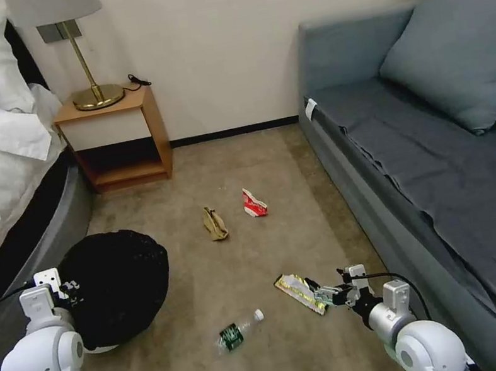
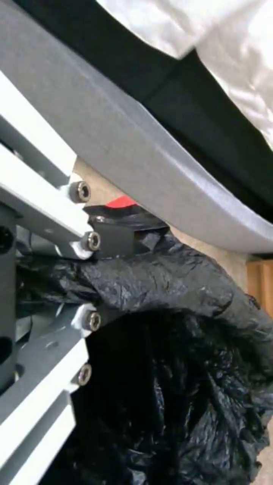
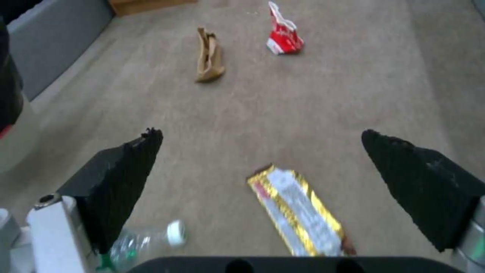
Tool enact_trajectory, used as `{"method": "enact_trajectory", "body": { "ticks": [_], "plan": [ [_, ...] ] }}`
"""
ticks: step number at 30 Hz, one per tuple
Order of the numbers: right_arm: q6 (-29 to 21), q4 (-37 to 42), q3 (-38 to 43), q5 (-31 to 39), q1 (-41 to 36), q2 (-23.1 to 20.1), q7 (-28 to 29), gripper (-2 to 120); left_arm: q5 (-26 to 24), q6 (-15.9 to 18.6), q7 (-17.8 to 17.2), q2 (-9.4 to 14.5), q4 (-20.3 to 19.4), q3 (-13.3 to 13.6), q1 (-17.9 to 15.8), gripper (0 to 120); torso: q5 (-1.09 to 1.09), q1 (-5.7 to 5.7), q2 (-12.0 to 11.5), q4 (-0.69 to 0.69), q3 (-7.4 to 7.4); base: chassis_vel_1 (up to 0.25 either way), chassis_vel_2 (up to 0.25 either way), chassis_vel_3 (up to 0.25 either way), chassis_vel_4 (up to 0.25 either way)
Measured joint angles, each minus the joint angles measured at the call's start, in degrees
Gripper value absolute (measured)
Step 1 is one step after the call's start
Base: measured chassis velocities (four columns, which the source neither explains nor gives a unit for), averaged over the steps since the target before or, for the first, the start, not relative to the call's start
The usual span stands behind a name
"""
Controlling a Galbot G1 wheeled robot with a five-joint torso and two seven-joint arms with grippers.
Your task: Pick up the trash bin, then pick up the garbage on the floor and place it into the trash bin.
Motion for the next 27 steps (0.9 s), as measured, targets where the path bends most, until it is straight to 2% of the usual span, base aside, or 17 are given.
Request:
{"method": "enact_trajectory", "body": {
  "ticks": [5, 12, 20, 25, 27],
  "plan": [
    [-0.06, -0.74, -1.01, 0.1, 1.08, -0.66, -0.5, 100, 0.22, -0.02, 0.61, -0.21, -0.15, 0.03, 0.13, 4, -0.01, 0.0, 0.0, 0.0, 0.0, -0.1, 0.094, 0.117, -0.106],
    [-0.68, -1.72, -2.89, 0.38, 3.26, -2.53, -0.86, 100, 0.95, -0.02, 0.97, -0.67, -1.2, 0.34, 0.66, 4, 0.0, 0.0, 0.0, 0.01, 0.0, -0.016, 0.011, 0.011, -0.01],
    [-0.88, -4.82, -5.44, -3.14, 6.82, -7.61, -5.64, 100, 3.5, -1.7, 5.33, -0.79, -0.98, 1.19, 0.53, 4, 0.0, 0.0, 0.0, -0.02, 0.0, 0.0, 0.0, 0.0, 0.0],
    [0.34, -10.49, -12.0, -6.96, 15.43, -12.67, -10.65, 100, 5.29, -3.19, 7.19, -2.31, -0.66, 0.6, 2.35, 4, 0.0, 0.0, 0.0, 0.02, 0.0, 0.0, 0.0, 0.0, 0.0],
    [0.49, -10.91, -12.54, -7.11, 16.11, -12.97, -11.04, 100, 5.4, -3.23, 7.21, -2.45, -0.64, 0.57, 2.43, 4, 0.0, 0.0, 0.0, 0.01, 0.0, 0.0, 0.0, 0.0, 0.0]
  ]
}}
